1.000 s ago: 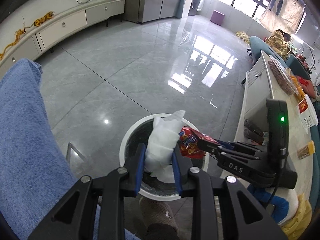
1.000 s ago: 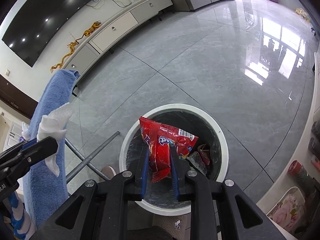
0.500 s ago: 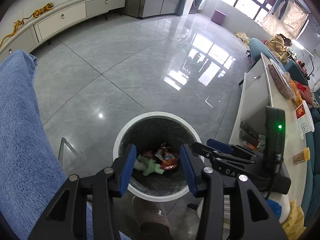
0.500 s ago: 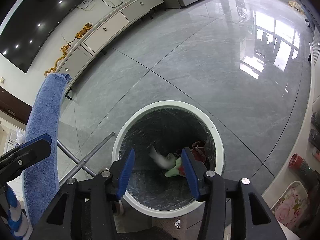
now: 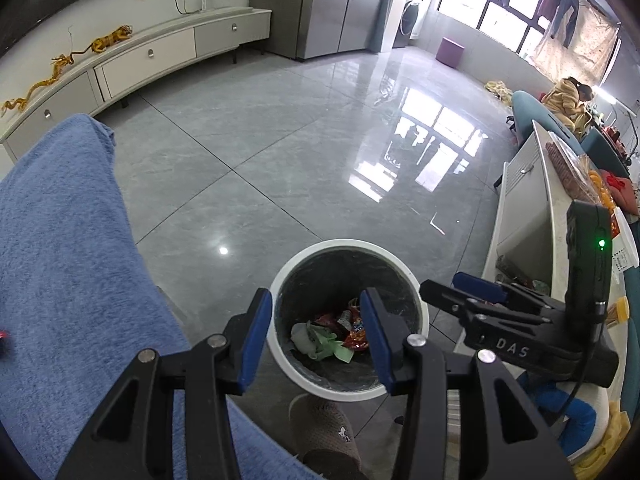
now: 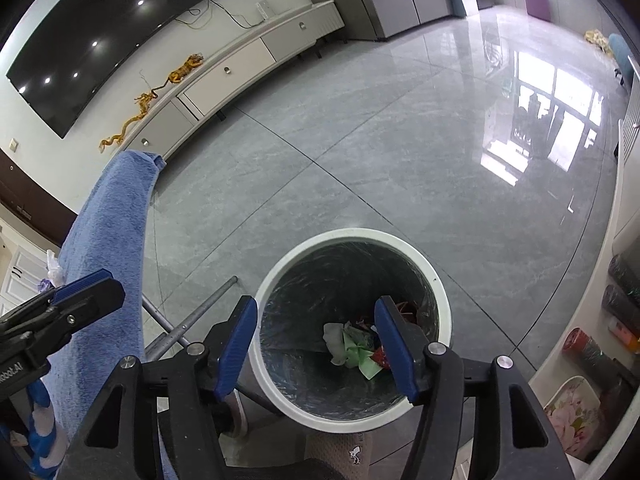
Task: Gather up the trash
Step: 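Move both open tools back over the remaining trash on the rug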
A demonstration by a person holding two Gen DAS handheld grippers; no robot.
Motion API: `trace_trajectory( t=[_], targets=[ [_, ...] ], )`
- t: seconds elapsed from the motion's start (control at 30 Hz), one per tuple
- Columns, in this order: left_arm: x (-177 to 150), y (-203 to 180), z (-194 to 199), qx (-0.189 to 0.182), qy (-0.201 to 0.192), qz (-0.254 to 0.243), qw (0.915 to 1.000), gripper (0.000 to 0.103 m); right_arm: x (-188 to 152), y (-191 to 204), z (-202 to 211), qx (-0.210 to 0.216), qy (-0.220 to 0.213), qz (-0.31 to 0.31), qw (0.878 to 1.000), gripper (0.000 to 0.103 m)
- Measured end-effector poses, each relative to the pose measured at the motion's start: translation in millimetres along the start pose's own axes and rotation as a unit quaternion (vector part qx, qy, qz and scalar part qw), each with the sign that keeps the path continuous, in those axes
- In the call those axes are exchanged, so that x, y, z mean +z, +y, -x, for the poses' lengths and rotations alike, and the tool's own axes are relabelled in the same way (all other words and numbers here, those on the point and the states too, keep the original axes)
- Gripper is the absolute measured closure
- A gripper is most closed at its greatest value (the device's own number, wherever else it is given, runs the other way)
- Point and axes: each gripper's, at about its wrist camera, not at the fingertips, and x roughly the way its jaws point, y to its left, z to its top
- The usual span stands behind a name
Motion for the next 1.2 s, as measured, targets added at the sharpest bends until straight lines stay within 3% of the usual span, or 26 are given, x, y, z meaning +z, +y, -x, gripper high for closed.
trace_trajectory(
  t=[0.27,0.5,0.6,1.2],
  targets=[
    [-19,27,35,0.023,-0.03,0.009,0.9993,0.058,-10,25,17,-0.008,-0.015,0.018,1.0,0.04],
    [-37,49,81,0.05,-0.077,0.021,0.9955,0.046,-15,56,42,-0.018,-0.044,0.037,0.998,0.034],
    [-46,59,105,0.063,-0.106,0.032,0.9919,0.038,-17,70,53,-0.022,-0.057,0.047,0.997,0.03],
    [-100,100,222,0.134,-0.212,0.077,0.9649,0.036,-34,157,127,-0.031,-0.156,0.122,0.98,0.0]
  ],
)
